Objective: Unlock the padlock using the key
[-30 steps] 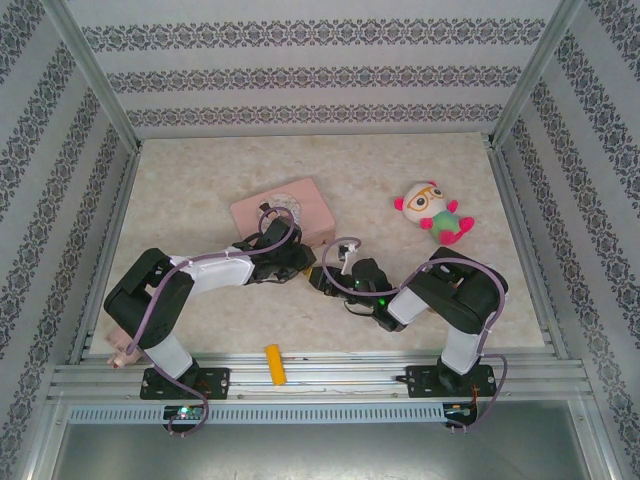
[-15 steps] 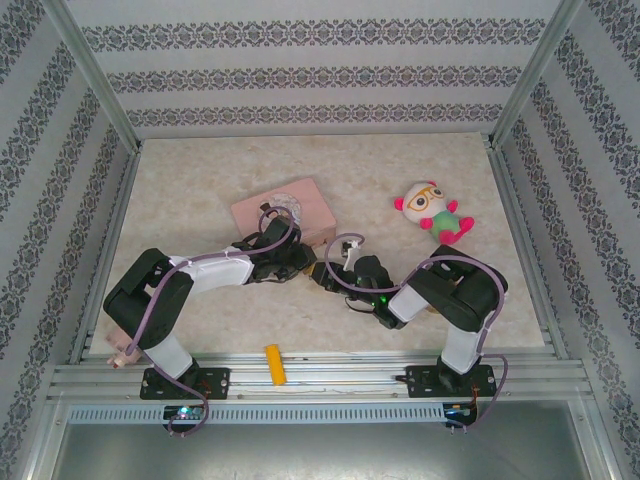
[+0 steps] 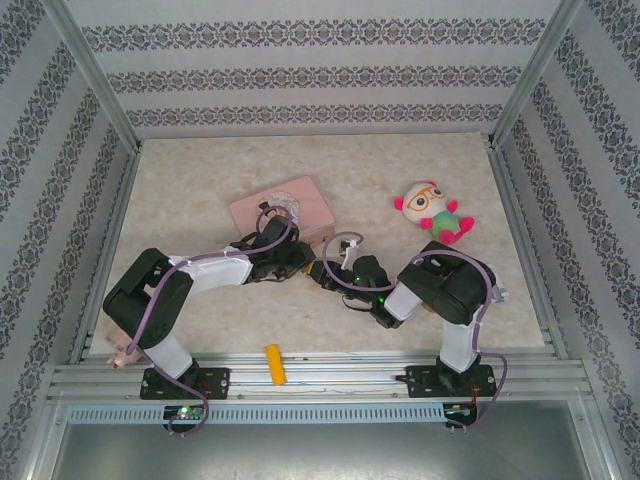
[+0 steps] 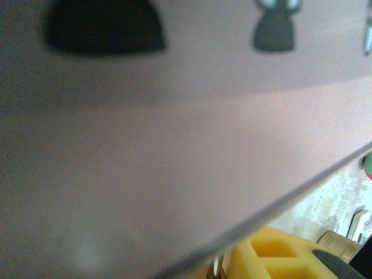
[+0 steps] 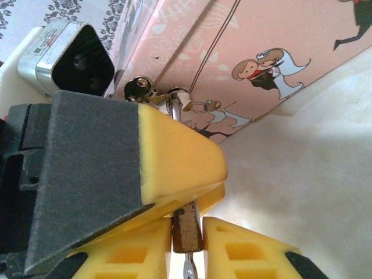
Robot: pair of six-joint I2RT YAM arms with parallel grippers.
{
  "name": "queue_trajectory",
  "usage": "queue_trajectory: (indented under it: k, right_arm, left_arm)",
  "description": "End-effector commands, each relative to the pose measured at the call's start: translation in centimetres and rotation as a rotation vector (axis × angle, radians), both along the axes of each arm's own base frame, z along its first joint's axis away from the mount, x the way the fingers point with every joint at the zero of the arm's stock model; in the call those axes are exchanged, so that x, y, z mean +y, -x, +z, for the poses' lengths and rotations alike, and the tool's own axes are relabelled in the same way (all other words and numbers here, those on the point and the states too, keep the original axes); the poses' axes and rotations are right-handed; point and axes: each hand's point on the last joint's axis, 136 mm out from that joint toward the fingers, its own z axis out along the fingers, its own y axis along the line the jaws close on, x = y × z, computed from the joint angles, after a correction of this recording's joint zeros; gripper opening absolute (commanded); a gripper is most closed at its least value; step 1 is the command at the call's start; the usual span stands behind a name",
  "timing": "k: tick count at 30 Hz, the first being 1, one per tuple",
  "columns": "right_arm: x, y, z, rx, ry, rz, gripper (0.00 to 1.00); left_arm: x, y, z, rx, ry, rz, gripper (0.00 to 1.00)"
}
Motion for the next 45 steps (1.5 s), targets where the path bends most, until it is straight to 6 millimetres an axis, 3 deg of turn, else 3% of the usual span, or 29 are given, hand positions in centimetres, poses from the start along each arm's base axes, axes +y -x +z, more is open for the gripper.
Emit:
queue_trajectory:
  k: [1, 5, 8, 11, 14, 20, 28, 37, 45]
  right_arm:
    - [0.6, -1.3, 1.3, -0.035, -0.053, -0.019, 0.13]
    - [0.6, -1.4, 1.3, -0.029, -0.072, -0.023, 0.04]
    - [0.3, -1.5, 1.2, -0.017, -0.079, -0.036, 0.04]
    - [0.2, -1.6, 1.2, -0.013, -0.083, -0.04, 0.03]
    - [0.1, -1.7, 1.3, -0.002, -0.094, -0.046, 0.03]
    - [0.0, -2.3, 1.8, 0.02, -0.124, -0.061, 0.03]
    - [0.0, -2.7, 2.1, 0.039, -0.15, -0.063, 0.03]
    - [0.4, -2.7, 2.7, 0.042, -0.172, -0.051, 0.03]
    - [0.6, -2.7, 3.1, 0.043, -0.183, -0.043, 0.03]
  left_arm:
    - [-2.6, 0.0, 3.7, -0.07, 0.139, -0.068, 0.37]
    - [-2.4, -0.1, 3.9, -0.089, 0.142, -0.061, 0.45]
    - [-1.8, -0.4, 4.4, -0.127, 0.133, -0.044, 0.56]
    - [-0.9, -0.6, 5.2, -0.186, 0.119, -0.026, 0.72]
    - [0.1, -0.7, 6.2, -0.257, 0.099, -0.011, 0.79]
    - [1.9, -0.3, 7.3, -0.366, 0.105, 0.005, 0.79]
    - [3.9, 0.4, 7.0, -0.458, 0.114, 0.023, 0.74]
    - [2.9, 0.2, 6.9, -0.538, 0.24, -0.015, 0.61]
    - [2.1, -0.2, 4.8, -0.48, 0.315, -0.008, 0.55]
